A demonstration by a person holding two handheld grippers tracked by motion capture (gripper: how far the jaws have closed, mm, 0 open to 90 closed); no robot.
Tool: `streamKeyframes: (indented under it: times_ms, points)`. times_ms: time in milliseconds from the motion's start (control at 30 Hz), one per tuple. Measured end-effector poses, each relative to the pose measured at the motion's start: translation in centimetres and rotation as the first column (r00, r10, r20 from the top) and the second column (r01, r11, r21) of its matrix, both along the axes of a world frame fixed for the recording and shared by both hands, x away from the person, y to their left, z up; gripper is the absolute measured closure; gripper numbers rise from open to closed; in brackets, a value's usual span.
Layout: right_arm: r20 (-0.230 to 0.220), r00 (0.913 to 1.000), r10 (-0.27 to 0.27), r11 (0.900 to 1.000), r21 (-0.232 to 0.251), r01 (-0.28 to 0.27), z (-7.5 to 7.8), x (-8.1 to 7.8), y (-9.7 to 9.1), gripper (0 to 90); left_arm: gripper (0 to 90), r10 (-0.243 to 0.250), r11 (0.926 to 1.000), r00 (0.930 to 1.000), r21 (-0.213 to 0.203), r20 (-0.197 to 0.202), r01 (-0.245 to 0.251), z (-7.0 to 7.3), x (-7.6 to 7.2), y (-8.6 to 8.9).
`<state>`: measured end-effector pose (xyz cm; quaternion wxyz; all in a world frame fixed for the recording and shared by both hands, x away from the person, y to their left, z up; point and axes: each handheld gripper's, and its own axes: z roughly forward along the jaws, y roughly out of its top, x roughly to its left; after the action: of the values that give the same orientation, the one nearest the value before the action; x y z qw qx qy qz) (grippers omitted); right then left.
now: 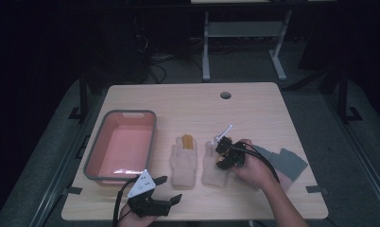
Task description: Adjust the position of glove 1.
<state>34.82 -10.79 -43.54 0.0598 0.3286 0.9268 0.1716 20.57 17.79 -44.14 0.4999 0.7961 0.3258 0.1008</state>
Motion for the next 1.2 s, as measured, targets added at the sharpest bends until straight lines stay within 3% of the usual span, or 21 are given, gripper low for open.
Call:
streamKeyframes:
  times_ms: [333,900,1200]
  points:
    - [-0.001,0.9996,0.027,0.9995,0.013,-0.027,0.8,-0.2,0.2,63.0,19.9,0.002,1.0000,1.0000,0.000,0.003,-0.002,0.0,0.0,0.1]
    - [0.061,0.9933,0.098,0.9951,0.009,-0.098,5.5,-1.1,1.2,63.6,19.9,0.006,0.9999,0.9999,-0.012,0.011,-0.006,0.1,-0.1,0.1]
    - [0.087,0.9876,0.131,0.9910,0.019,-0.133,7.0,-1.2,2.5,63.5,19.9,0.014,0.9998,0.9996,-0.015,0.025,-0.014,0.3,-0.3,0.2]
